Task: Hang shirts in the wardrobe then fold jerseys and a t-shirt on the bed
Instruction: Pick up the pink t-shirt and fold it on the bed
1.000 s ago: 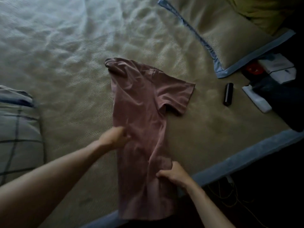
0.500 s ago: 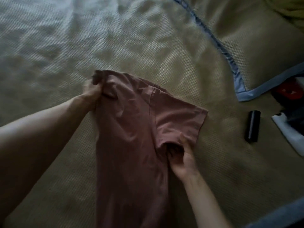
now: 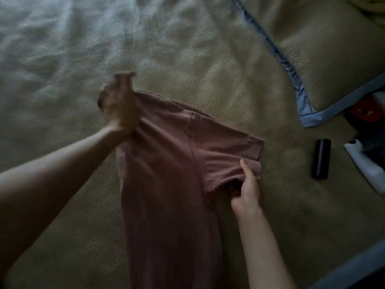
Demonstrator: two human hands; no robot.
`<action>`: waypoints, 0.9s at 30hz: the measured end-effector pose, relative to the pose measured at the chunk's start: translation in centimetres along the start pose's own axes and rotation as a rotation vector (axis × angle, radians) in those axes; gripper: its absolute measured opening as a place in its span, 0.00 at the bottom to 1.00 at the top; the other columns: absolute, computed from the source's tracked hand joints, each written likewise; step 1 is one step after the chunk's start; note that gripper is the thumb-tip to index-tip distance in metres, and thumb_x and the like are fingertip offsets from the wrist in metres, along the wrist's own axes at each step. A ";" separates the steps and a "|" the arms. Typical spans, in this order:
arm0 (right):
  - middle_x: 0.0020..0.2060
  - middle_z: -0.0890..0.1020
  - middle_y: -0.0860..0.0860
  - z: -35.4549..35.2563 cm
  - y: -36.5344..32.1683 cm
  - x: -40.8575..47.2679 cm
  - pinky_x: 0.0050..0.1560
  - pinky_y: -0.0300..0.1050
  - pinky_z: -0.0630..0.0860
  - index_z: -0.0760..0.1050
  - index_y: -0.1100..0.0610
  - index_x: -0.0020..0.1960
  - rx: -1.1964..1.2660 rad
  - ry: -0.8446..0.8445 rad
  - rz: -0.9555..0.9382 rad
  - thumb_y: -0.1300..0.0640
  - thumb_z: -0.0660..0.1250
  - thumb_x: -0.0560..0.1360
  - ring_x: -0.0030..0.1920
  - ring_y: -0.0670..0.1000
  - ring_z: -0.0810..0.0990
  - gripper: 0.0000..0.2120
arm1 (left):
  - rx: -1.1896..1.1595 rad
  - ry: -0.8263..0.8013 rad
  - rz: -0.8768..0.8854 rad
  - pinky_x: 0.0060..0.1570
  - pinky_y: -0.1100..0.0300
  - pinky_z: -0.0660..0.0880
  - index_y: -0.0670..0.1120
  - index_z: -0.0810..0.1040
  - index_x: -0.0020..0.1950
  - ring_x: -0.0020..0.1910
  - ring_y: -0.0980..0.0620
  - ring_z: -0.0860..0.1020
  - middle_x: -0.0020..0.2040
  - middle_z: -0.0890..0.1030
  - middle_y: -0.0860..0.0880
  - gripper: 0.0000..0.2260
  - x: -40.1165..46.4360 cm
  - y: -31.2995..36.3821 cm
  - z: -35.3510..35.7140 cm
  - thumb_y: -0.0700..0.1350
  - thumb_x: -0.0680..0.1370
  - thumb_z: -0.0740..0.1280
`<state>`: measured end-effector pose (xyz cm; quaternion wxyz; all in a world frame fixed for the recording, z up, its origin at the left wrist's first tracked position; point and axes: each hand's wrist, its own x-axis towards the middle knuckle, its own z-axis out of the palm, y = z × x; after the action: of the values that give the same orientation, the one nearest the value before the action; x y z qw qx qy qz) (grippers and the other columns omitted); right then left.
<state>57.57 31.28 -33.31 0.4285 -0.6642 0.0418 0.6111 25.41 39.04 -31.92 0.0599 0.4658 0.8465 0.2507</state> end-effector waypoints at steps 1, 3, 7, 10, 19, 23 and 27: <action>0.51 0.86 0.56 0.1 -0.4 -0.3 0.54 0.55 0.82 0.82 0.56 0.59 0.007 -0.026 0.017 0.51 0.79 0.66 0.51 0.58 0.86 0.23 | -0.029 -0.073 -0.006 0.63 0.39 0.67 0.42 0.70 0.70 0.60 0.34 0.73 0.64 0.74 0.36 0.24 -0.9 1.2 0.3 0.34 0.73 0.60; 0.54 0.85 0.57 0.7 -0.9 -1.0 0.54 0.52 0.82 0.81 0.57 0.60 0.067 -0.107 0.031 0.54 0.74 0.69 0.53 0.59 0.85 0.20 | -0.024 -0.133 -0.199 0.68 0.35 0.63 0.29 0.69 0.69 0.63 0.25 0.69 0.64 0.71 0.25 0.20 -0.5 1.7 2.6 0.25 0.78 0.53; 0.44 0.81 0.51 3.4 -0.3 -3.4 0.47 0.45 0.79 0.77 0.60 0.51 -0.209 0.098 -0.473 0.67 0.71 0.69 0.46 0.54 0.82 0.11 | 0.217 -0.352 0.103 0.79 0.47 0.51 0.50 0.62 0.79 0.80 0.53 0.58 0.80 0.63 0.48 0.27 -8.8 3.4 6.1 0.45 0.84 0.36; 0.39 0.75 0.46 6.2 1.8 -7.2 0.45 0.36 0.74 0.70 0.57 0.46 -0.684 -0.163 -1.000 0.69 0.69 0.72 0.40 0.46 0.76 0.10 | 0.202 -0.793 0.677 0.78 0.41 0.36 0.51 0.46 0.83 0.81 0.52 0.40 0.83 0.46 0.53 0.34 -15.6 6.0 4.4 0.59 0.76 0.35; 0.44 0.85 0.50 6.6 0.4 -3.2 0.49 0.44 0.79 0.79 0.53 0.48 -1.082 -0.272 -0.704 0.50 0.73 0.74 0.48 0.52 0.84 0.08 | -0.276 -0.215 -0.387 0.62 0.48 0.72 0.43 0.67 0.73 0.63 0.43 0.76 0.63 0.77 0.43 0.29 -8.9 -9.6 -4.0 0.56 0.78 0.69; 0.50 0.86 0.56 10.2 1.0 -0.4 0.54 0.49 0.82 0.82 0.63 0.54 -1.110 -0.354 -0.274 0.51 0.78 0.70 0.48 0.53 0.85 0.19 | -0.925 -0.300 -0.726 0.53 0.55 0.79 0.45 0.66 0.69 0.55 0.50 0.81 0.56 0.80 0.48 0.33 -6.0 -7.0 -2.2 0.51 0.71 0.78; 0.53 0.85 0.61 14.7 -0.2 -1.3 0.51 0.47 0.83 0.81 0.64 0.52 -1.061 -0.452 -0.295 0.64 0.79 0.67 0.45 0.54 0.85 0.15 | -1.137 -0.304 -0.758 0.49 0.51 0.83 0.41 0.79 0.52 0.46 0.45 0.85 0.49 0.84 0.39 0.10 -1.9 -4.0 -1.8 0.35 0.73 0.75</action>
<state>45.92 39.93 -30.40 0.1168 -0.6398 -0.4542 0.6088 22.81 35.09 -32.50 0.4954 0.0649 0.6704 0.5485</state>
